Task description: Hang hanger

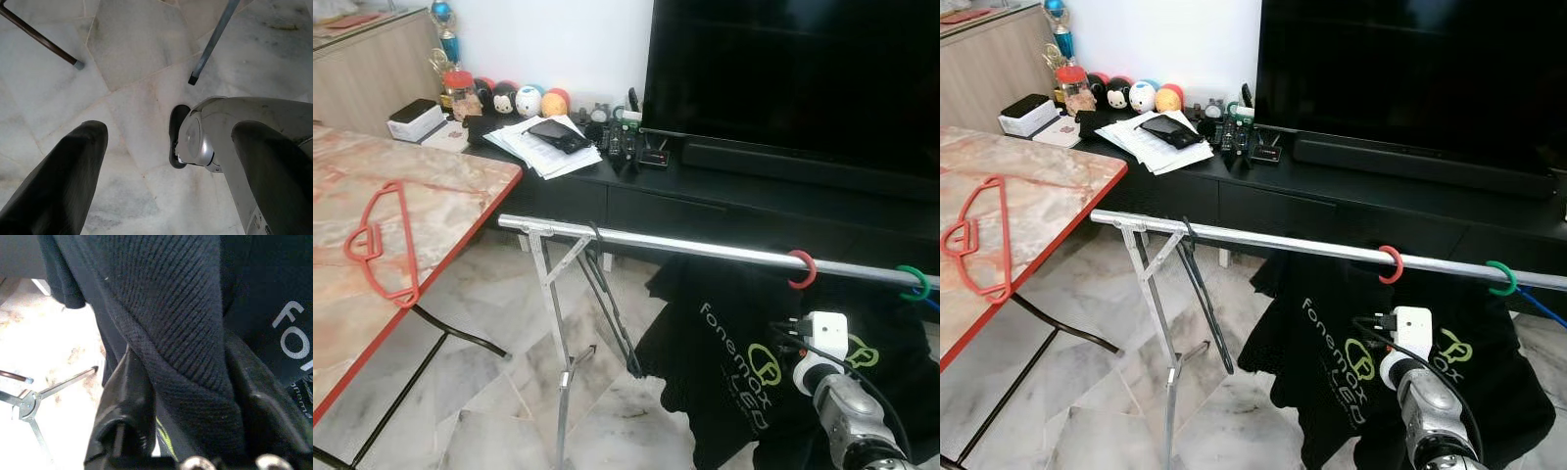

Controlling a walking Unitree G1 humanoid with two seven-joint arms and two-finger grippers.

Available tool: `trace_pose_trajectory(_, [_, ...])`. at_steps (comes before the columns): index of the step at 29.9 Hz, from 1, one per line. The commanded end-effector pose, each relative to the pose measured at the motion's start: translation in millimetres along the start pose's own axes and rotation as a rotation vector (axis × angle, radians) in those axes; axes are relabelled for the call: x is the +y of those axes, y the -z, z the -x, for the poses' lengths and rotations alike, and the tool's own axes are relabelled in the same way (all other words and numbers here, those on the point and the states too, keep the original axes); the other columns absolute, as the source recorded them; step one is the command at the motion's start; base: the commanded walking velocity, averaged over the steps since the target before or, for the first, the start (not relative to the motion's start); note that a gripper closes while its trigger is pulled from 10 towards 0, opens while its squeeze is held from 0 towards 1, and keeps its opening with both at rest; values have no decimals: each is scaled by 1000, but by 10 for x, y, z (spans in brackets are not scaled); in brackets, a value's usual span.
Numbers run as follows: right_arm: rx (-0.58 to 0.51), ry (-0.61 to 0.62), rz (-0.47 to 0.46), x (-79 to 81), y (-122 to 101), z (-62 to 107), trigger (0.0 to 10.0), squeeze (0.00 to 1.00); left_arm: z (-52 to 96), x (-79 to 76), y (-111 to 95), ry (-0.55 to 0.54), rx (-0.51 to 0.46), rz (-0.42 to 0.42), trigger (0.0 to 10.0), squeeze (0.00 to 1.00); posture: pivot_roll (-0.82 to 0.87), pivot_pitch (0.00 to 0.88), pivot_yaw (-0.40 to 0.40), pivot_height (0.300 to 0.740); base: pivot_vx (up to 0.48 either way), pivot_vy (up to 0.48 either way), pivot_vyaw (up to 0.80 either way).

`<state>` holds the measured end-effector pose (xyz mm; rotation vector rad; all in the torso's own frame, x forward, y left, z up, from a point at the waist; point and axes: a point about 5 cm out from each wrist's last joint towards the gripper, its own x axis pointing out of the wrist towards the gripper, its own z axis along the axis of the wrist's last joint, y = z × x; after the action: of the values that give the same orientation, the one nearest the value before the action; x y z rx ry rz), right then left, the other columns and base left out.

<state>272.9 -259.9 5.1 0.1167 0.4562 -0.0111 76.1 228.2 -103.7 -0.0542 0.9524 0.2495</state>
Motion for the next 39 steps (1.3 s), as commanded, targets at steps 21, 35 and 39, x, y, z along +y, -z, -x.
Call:
trace_pose_trajectory(21, [-132, -24, -25, 120, -143, -7, 10000, 0, 19, -40, 70, 15, 29, 8, 10000, 0, 17, 0, -65, 740, 0, 0, 0])
trace_pose_trajectory(35, [-334, 43, 0, 224, -347, 37, 0, 0, 21, -27, 70, 15, 30, -2, 10000, 0, 16, 0, -58, 740, 0, 0, 0])
trace_pose_trajectory(39, [-378, 92, -6, 140, -317, 125, 0, 0, 21, -24, 70, 17, 30, -5, 10000, 0, 16, 0, -55, 740, 0, 0, 0])
